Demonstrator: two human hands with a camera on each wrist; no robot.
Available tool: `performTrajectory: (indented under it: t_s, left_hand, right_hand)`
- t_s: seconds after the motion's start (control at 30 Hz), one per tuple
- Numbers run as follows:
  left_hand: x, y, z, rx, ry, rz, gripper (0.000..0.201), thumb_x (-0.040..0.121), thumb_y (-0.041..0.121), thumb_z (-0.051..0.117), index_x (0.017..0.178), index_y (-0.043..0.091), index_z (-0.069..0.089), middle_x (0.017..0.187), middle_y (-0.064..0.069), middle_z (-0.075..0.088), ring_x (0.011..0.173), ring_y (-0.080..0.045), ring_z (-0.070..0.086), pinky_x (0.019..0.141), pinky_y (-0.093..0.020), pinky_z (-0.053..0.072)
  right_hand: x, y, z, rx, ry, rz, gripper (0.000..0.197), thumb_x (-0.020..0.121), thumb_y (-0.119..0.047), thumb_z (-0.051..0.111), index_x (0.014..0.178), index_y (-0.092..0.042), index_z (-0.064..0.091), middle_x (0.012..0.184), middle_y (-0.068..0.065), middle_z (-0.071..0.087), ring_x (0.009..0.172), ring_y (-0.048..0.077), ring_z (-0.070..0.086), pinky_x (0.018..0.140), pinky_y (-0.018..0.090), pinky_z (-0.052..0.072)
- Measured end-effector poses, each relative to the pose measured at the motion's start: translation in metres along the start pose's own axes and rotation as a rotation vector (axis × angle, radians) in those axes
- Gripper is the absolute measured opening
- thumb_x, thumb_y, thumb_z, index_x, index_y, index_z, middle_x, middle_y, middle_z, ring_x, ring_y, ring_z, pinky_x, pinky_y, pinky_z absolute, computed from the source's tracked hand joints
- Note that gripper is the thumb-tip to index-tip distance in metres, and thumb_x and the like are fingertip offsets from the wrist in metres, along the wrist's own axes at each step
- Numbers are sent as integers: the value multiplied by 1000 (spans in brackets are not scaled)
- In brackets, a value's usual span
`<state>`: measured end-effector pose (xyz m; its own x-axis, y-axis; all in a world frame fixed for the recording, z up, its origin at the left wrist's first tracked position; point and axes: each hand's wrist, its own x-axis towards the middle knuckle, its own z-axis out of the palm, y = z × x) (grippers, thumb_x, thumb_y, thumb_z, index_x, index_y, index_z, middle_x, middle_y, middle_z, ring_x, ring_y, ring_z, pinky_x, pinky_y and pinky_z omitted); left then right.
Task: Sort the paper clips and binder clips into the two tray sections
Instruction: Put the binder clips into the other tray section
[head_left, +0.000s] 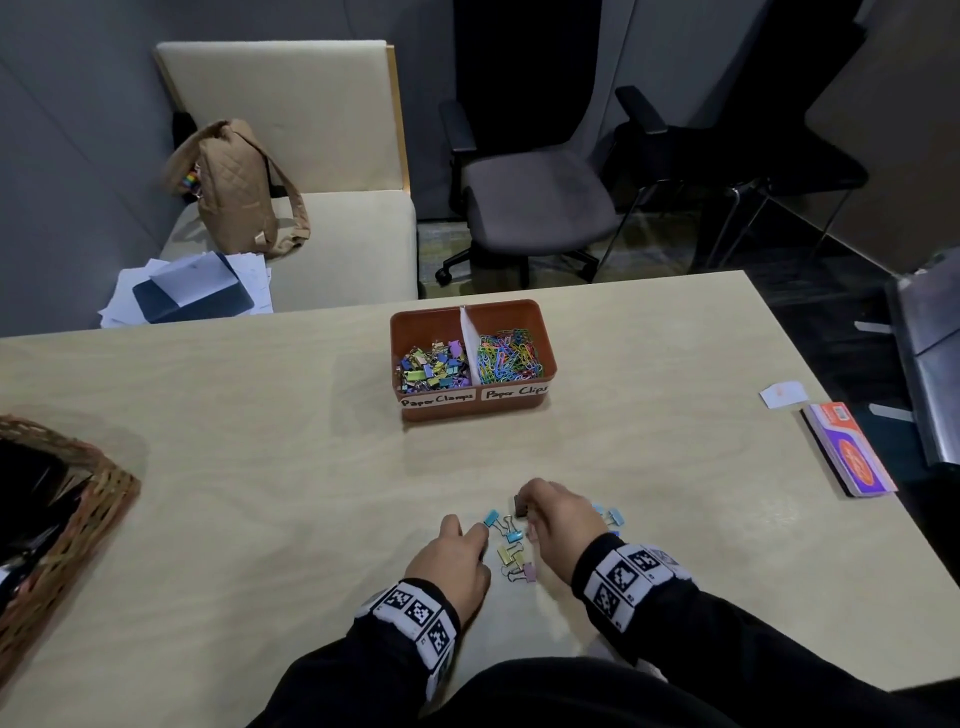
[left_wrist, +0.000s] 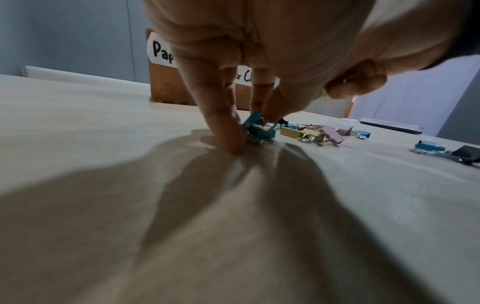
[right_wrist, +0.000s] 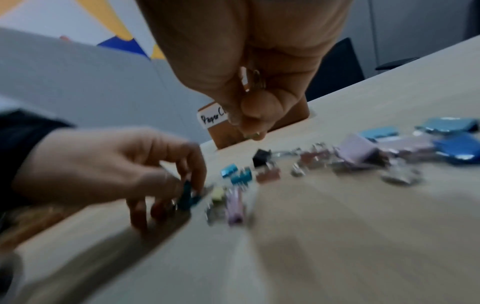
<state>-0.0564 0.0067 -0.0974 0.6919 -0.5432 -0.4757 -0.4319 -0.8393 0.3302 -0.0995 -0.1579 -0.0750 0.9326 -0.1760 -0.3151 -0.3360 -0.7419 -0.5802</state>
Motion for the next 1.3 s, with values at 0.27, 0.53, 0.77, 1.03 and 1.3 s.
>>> performTrajectory:
  t_s: [0.27,0.53,0.77,1.03,1.3]
  left_hand:
    - [1,-8,3,24,-51,-59,21,89,9,44,109,12,51,114,-9,42,85,-33,58,69,-34,45]
    - [1,-16,0,-70,-71,-100,35,84,2,49,117,13,45,117,-7,40,88,-31,60,75,-34,49]
    - [2,-18,0,-107,-42,-81,25,85,14,52,110,15,48,113,-6,40,86,-32,60,78,-39,51]
    - [7,-17,-3,-99,-63,-48,30,88,11,50,118,17,49,114,-8,45,96,-33,58,84,-37,48]
    - [3,-16,0,-116,-40,-38,18,81,3,46,91,17,52,97,-2,34,77,-33,56,67,-34,43]
  right_hand:
    - [56,-71,-44,115,66,-22,34,95,-5,47,119,-27,52,104,7,66,82,21,63,70,26,52]
    - [112,-121,-76,118,148,-63,55,94,-10,55,141,-32,36,149,2,41,115,20,58,87,21,44]
    - [52,-51,-49,-60,1,-126,16,90,-12,58,102,-20,66,100,-1,69,91,17,63,87,30,51]
    - [5,5,5,-441,-390,-294,43,81,-25,65,122,-27,54,122,-4,53,109,19,52,90,38,48]
    - [4,22,32,-589,-302,-364,31,73,-12,70,97,-26,57,105,1,51,84,23,56,57,36,53]
